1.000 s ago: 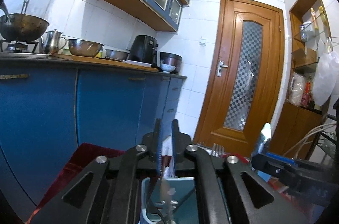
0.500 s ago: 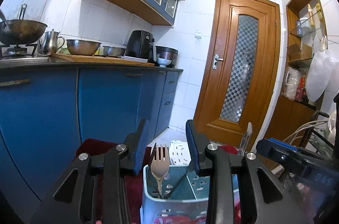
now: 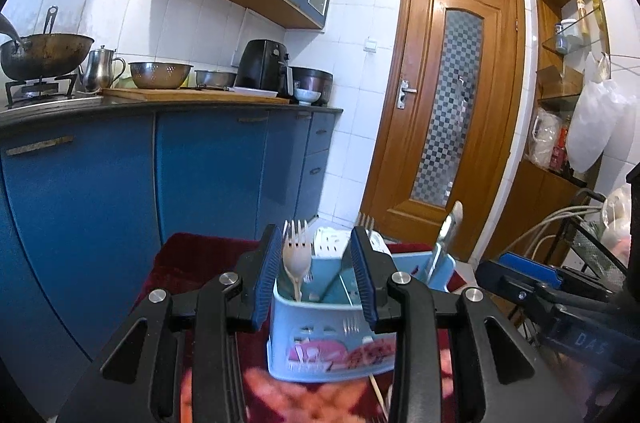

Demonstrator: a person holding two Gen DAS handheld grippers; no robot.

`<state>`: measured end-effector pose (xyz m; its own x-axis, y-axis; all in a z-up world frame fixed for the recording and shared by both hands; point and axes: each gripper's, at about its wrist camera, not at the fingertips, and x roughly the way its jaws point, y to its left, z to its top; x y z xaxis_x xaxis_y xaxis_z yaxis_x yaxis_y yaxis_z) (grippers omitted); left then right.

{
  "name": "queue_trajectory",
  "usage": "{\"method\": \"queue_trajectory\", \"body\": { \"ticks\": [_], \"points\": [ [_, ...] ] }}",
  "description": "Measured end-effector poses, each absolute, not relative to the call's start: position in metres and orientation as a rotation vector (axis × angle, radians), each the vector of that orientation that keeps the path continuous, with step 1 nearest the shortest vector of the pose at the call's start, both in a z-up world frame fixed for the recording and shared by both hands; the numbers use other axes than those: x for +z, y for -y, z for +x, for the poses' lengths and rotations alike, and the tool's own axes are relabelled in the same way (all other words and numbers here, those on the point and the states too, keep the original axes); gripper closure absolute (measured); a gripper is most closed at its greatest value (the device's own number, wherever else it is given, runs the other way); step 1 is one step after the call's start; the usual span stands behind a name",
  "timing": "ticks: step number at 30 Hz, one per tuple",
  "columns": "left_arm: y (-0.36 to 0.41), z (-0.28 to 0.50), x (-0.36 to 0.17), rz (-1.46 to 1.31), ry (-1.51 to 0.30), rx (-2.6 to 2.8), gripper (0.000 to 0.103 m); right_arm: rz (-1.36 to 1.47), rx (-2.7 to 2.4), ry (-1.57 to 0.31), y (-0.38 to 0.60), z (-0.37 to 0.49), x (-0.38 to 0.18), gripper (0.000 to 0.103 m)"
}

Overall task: Organize utensils
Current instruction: 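Open both tools to drop the fork and knife into the caddy, then move both tools back down toward the remaining utensils on the blanket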

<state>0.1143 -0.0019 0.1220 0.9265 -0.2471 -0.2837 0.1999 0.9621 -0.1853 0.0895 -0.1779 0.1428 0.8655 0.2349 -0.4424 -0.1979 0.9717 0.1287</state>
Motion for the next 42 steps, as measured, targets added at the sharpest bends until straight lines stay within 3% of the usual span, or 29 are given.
{"method": "queue_trajectory", "body": {
  "ticks": [16, 42],
  "points": [
    [0.015, 0.084, 0.097, -0.113, -0.449, -0.254, 0.067, 0.067, 0.202, -0.571, 0.18, 0.063, 0.116, 0.055],
    [0.076, 0.101, 0.02, -0.029, -0.768, -0.405, 0.067, 0.198, 0.113, -0.799, 0.242, 0.048, 0.037, 0.055]
  ]
}}
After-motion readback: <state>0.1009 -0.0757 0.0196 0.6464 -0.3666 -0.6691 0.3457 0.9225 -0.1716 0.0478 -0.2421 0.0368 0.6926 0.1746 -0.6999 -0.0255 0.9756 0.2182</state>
